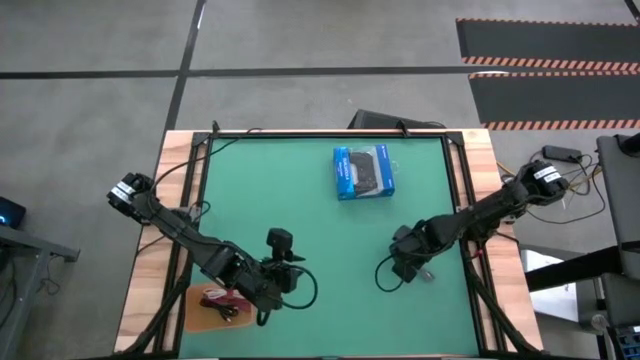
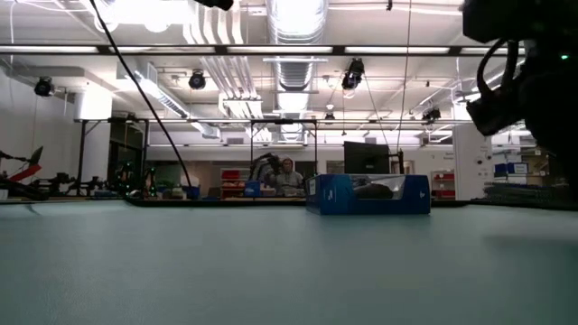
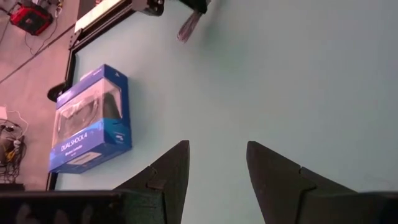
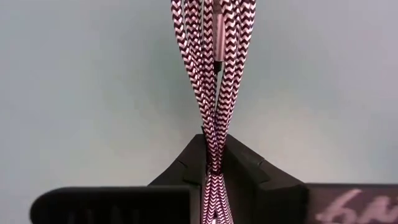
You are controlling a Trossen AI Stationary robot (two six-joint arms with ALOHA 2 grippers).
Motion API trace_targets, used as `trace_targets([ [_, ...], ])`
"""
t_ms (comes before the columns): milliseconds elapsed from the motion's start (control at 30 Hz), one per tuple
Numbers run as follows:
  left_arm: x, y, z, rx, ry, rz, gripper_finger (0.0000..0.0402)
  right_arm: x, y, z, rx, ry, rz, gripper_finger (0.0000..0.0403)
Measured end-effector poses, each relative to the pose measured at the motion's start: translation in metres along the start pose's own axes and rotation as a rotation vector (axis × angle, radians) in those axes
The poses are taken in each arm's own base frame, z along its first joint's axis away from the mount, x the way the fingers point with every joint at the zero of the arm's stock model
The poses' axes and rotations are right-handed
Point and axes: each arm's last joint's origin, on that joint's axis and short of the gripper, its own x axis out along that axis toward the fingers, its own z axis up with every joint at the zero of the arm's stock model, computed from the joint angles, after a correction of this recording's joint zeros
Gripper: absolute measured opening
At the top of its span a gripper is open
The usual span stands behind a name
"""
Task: Pick and place USB-C Cables
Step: Put the white black charger cable into the orange bin
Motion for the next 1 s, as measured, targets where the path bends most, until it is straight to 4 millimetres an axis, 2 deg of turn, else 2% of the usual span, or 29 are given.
trace_targets([
  [267, 0.0, 0.0, 0.006, -0.039, -0.053, -0.004, 0.0145, -0.017, 0.018, 0.012, -0.17, -0.22, 0.151, 0.0027],
  [500, 0.003, -0.003, 0.01, -0.094, -0.125, -0.007, 0.0145, -0.025, 0.041, 0.029, -0.433, -0.529, 0.268, 0.0028],
  [767, 0.022, -0.015, -0.004, -0.186, -0.246, -0.01, 0.0145, -0.037, 0.064, 0.046, -0.679, -0.896, 0.28, 0.0028],
  [1000, 0.033, -0.013, -0.012, -0.247, -0.29, 0.048, 0.0145, -0.057, 0.075, 0.053, -0.81, -1.161, 0.312, 0.0028],
])
